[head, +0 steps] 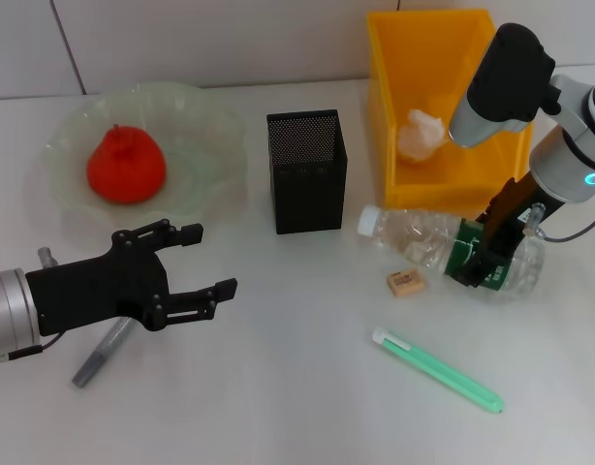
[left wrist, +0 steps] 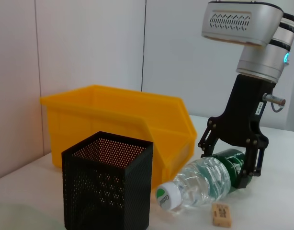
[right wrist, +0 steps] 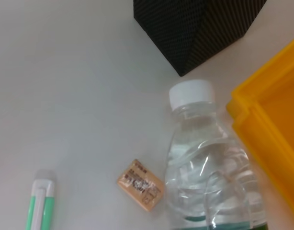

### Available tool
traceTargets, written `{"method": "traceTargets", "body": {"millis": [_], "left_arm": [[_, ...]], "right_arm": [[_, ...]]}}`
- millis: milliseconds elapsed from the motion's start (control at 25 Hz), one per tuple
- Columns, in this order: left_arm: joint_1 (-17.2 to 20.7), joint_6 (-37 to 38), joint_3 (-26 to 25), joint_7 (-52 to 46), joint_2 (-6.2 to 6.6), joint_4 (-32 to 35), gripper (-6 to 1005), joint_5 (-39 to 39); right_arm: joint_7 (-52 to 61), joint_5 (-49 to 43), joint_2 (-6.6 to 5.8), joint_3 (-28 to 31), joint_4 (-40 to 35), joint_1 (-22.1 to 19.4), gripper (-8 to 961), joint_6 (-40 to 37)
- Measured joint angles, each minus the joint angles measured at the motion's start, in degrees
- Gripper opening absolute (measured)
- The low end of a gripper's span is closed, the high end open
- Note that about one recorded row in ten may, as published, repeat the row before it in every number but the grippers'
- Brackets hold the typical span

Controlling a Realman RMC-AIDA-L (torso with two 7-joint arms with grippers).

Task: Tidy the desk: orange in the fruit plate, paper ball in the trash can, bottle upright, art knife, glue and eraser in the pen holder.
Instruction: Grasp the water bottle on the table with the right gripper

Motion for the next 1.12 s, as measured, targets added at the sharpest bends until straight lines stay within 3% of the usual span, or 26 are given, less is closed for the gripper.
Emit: {"method": "traceTargets", "body": {"millis": [1120], "left_arm": [[0.2, 0.1, 0.0, 0.0, -0.01, -0.1, 809, 0.0]], "right_arm": [[0.0, 0.2, 0.13, -0.8, 3.7, -0.1, 840, 2.6]]}}
